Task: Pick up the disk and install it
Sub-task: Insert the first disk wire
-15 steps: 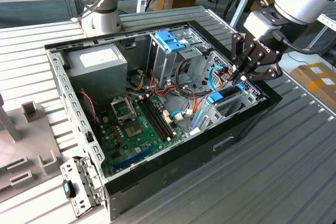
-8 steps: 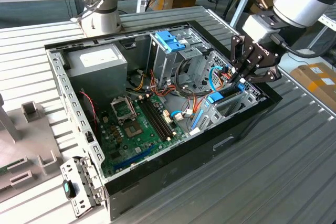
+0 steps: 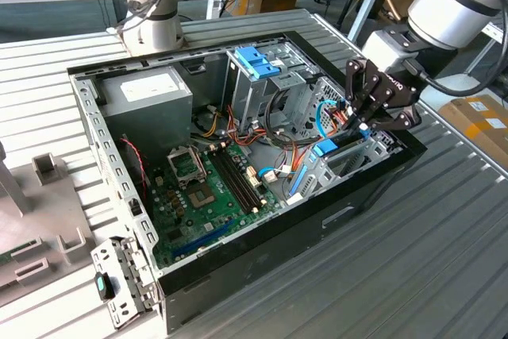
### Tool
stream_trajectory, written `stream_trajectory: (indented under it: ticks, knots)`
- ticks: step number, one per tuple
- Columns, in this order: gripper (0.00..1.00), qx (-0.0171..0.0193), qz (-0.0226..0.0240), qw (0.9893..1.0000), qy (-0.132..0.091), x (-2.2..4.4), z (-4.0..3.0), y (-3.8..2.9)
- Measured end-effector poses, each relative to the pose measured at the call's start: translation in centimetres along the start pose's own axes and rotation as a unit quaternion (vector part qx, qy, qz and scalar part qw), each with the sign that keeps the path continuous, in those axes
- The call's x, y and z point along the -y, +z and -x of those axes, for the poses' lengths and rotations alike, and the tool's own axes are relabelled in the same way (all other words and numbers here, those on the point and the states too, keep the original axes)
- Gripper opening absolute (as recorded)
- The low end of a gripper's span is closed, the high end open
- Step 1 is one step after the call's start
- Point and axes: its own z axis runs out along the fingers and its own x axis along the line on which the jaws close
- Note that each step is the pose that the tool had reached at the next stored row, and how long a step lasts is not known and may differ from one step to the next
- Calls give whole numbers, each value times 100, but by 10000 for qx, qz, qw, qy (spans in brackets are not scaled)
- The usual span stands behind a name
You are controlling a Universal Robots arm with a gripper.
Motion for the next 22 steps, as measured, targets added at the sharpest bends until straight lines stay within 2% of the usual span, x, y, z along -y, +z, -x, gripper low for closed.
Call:
stream_trajectory:
  ticks: [6,9,10,15,22]
  knots:
    - [16,2,0,10000,0,-4,-5,57]
    - [16,7,0,10000,0,-4,-6,58]
    - [16,21,-1,10000,-1,-4,-5,53]
    - [16,26,-1,10000,-1,-6,-1,12]
    - [16,60,-1,10000,-4,-6,-2,26]
